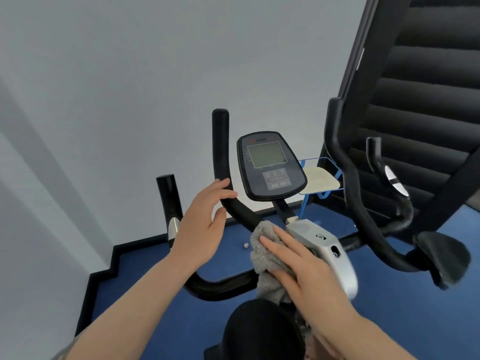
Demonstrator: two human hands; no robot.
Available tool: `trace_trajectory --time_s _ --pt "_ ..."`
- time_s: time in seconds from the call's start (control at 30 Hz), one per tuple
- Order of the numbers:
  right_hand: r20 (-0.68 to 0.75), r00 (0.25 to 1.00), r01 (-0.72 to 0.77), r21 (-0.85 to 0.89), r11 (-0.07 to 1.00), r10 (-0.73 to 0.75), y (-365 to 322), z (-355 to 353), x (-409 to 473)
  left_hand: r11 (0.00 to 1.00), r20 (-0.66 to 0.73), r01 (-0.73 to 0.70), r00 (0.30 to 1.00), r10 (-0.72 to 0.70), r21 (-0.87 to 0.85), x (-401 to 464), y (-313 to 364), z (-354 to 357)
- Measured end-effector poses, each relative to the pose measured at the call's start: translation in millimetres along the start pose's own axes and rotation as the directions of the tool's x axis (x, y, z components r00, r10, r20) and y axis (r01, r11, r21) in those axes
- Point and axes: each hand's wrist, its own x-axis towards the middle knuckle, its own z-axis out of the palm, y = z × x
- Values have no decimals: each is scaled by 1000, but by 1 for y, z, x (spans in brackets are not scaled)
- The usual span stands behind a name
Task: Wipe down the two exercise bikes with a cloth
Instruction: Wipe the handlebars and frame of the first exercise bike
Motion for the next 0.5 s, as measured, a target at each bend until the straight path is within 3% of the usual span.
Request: trace_trajectory --time_s 0.17,0.27,0.37,0.43,0.5 --pt "-191 979 -39 182 982 75 -21 -19 74 998 -15 48 999 -49 -39 10 3 -7" --pt "-87 996 25 126 992 -14 -48 -2 111 1000 -114 6 993 -5 9 36 8 -23" --pt "-25 997 74 -118 990 -77 -48 19 98 996 -214 -70 974 78 47 71 6 -44" --pt "-35 994 98 -51 994 -100 -43 13 91 994 -219 -93 970 104 60 87 4 -53" --pt "-111 993 42 79 996 -33 -42 4 110 994 -173 -84 980 95 65 96 1 -55"
